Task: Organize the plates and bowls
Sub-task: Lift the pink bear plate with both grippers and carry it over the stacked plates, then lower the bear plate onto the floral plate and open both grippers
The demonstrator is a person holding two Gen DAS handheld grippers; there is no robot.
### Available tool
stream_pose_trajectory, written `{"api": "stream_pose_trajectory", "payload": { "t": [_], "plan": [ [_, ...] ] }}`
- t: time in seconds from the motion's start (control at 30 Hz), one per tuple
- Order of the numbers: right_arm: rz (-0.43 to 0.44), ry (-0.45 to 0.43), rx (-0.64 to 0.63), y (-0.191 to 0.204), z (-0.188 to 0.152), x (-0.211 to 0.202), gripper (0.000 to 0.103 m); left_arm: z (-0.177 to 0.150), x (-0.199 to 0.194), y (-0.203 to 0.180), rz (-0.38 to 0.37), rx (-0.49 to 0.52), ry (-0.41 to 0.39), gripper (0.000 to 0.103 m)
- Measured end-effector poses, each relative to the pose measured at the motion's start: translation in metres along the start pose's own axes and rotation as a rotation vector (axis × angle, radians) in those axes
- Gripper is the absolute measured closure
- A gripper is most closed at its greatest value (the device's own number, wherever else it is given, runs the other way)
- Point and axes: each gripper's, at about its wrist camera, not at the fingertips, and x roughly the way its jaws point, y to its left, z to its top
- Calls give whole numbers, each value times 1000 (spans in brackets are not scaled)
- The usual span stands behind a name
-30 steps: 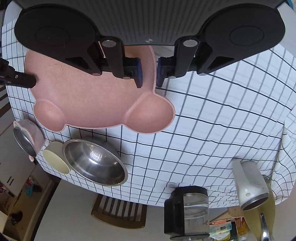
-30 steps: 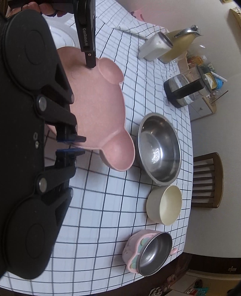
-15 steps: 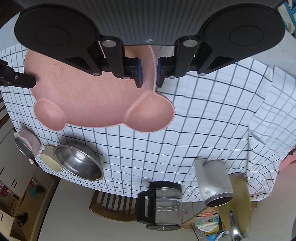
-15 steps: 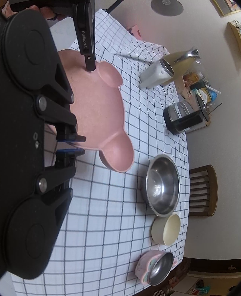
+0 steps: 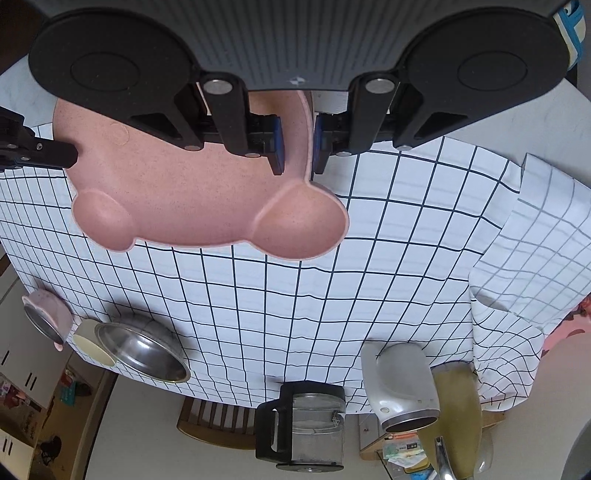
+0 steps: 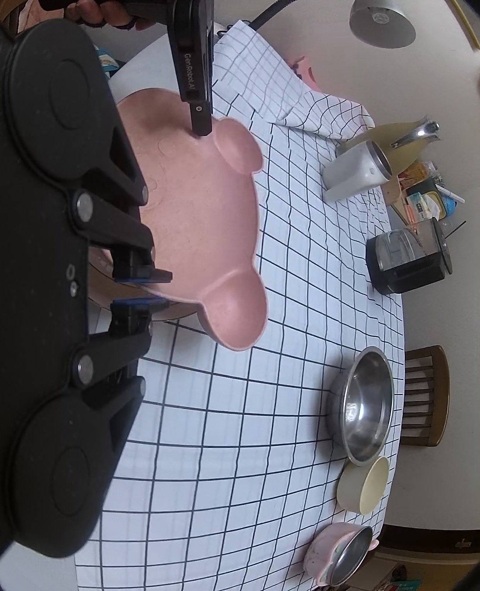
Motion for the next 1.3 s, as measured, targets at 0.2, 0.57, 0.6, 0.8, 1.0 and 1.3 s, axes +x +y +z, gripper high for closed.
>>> {"api": "stream_pose_trajectory", "payload": {
  "t": [0.2, 0.57, 0.6, 0.8, 1.0, 1.3],
  "plan": [
    [-17, 4, 4, -2, -7, 8, 95, -5, 6, -3, -2, 28, -2, 88],
    [-40, 24, -37, 4, -12, 17, 95, -11, 15, 0, 13, 33, 18, 88],
    [-42, 27, -40, 5, -13, 19, 95, -12, 15, 0, 15, 33, 19, 88],
    [-53, 37, -47, 8, -15, 23, 94, -14, 16, -1, 18, 44, 18, 88],
    [-53, 39, -45, 9, -14, 23, 85, -15, 15, -1, 7, 50, 16, 88],
    [-46, 28, -37, 9, -15, 13, 74, -16, 6, 7, -16, 24, 8, 88]
  ]
}}
